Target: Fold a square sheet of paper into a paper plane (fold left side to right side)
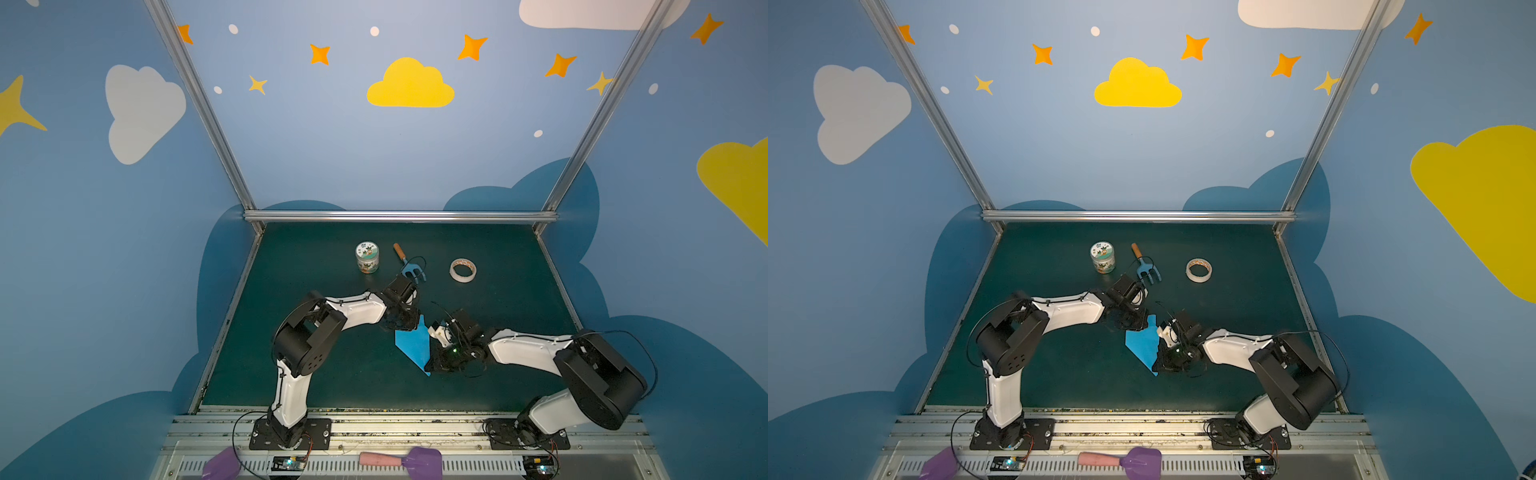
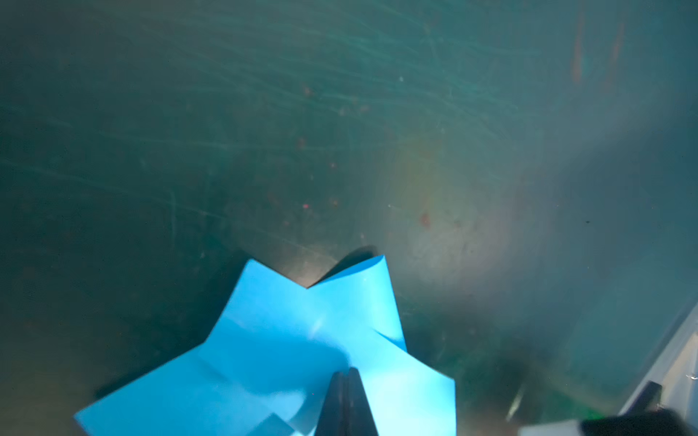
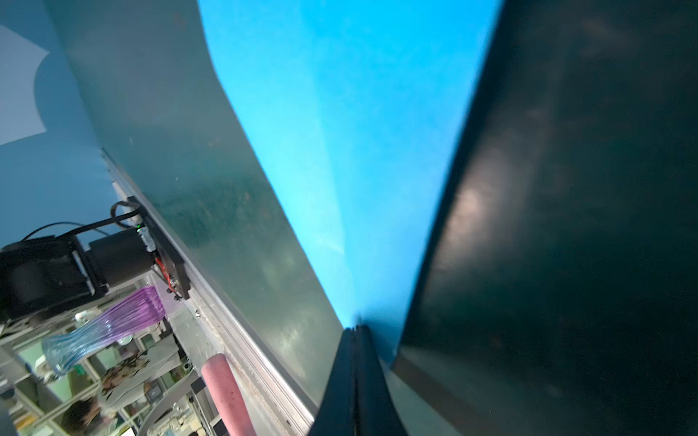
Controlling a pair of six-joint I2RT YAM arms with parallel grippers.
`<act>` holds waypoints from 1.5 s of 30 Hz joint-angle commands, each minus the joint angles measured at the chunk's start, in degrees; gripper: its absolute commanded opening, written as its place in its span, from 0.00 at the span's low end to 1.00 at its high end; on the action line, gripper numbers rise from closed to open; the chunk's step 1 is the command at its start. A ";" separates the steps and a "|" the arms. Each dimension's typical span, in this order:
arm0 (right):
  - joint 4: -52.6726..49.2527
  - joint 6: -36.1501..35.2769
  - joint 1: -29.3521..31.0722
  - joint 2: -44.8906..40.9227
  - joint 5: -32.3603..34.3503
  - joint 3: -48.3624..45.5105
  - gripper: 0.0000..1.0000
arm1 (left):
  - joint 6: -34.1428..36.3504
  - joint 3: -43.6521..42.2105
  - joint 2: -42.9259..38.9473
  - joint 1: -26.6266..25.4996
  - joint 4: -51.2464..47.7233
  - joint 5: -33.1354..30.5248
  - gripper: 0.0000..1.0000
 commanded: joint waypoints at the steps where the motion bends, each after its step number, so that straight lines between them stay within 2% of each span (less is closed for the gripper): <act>1: -7.43 -1.59 1.65 -0.84 1.59 -4.42 0.00 | -0.23 -1.77 2.50 -0.02 -1.15 -2.60 0.03; 6: -13.41 -0.23 -0.49 -13.15 1.69 -7.59 0.00 | -0.56 -2.86 2.94 0.23 0.02 -2.33 0.04; 10: -13.86 4.73 -3.82 -21.35 2.52 -8.51 0.00 | -0.50 -3.53 2.87 0.23 0.75 -2.02 0.03; 12: -11.45 7.33 -4.47 -22.93 1.92 -8.69 0.11 | -0.50 -3.95 2.77 0.30 0.95 -2.07 0.03; 14: -8.78 9.26 -4.73 -22.42 1.40 -8.61 0.27 | -0.58 -4.85 2.51 0.31 1.69 -2.11 0.03; 18: -1.60 12.56 -4.75 -18.23 -1.07 -9.25 0.37 | -0.59 -5.69 2.41 0.52 2.07 -1.97 0.03; 22: 5.28 16.48 -4.58 -15.27 -2.51 -11.19 0.38 | -0.61 -6.27 2.42 0.66 2.54 -2.03 0.04; 27: 9.28 19.74 -4.32 -13.38 -2.50 -13.06 0.38 | -0.59 -6.72 2.34 0.82 3.16 -1.83 0.04; 45: 23.63 25.28 -3.79 -0.98 -1.55 -14.65 0.37 | -0.41 -6.99 2.33 1.09 3.00 -1.67 0.04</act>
